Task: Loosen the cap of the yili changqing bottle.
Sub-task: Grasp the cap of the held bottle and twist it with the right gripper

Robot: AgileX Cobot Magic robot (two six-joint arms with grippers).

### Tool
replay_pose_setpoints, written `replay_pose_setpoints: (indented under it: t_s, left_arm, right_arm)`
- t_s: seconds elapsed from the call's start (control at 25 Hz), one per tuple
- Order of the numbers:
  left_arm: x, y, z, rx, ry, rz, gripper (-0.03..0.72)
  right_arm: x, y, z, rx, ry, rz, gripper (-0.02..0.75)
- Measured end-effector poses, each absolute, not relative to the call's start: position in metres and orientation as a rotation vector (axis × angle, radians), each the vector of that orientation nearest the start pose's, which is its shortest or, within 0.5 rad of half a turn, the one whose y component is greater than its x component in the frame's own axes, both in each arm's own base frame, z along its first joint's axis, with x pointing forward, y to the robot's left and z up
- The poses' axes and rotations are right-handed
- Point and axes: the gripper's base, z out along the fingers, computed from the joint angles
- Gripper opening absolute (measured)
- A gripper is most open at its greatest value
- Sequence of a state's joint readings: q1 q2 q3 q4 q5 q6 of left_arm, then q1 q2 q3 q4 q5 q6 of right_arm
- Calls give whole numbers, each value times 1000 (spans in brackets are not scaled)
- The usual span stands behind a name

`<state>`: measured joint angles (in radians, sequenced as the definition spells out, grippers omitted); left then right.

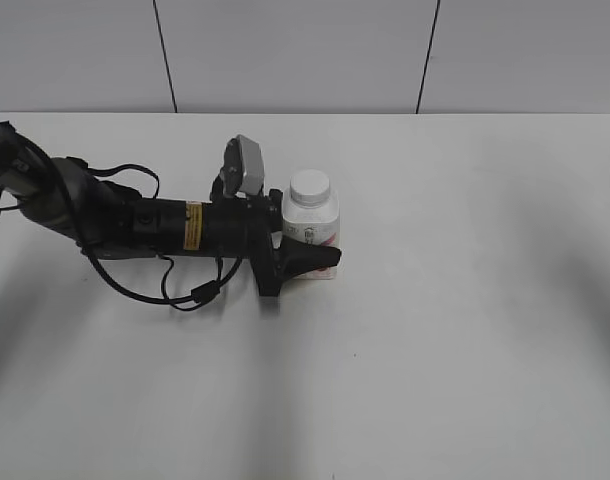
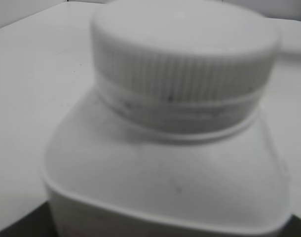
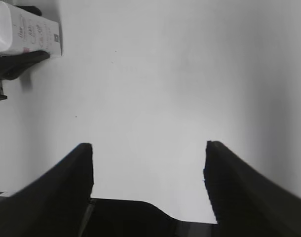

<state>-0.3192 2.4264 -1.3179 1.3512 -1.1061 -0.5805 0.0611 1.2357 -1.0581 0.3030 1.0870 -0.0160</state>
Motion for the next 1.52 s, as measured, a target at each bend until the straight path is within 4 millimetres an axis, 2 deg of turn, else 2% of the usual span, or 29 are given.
replay_pose_setpoints:
  t_s: [0.24,0.4,0.64,0.88,1.08,1.36,1.52]
  left_arm:
    - [379,-209,51,1307,1494,-1001,436]
    - [379,-209,51,1305,1495,-1001,436]
    - [380,-209,50,1295,1511,-985,435]
    - [380,-209,50,1292,1515,-982,435]
    - [379,-213,50,1295,1516,-980,435]
    - [376,-222,50,1309,1523,-969,435]
    - [376,-222,50,1308,1523,-968,433]
  right_arm:
    - [276,82,317,-27,2737,499,552]
    - [298,103,315,11,2666,620,552]
    - [318,117,304,0,2720,664,552]
    - [336,157,299,-129,2789,610,552]
    - [352,186,284,-195,2915,555,552]
    - [368,217,266,-232,2967,548,552]
    - [373,228,252,-215,3002,541,551]
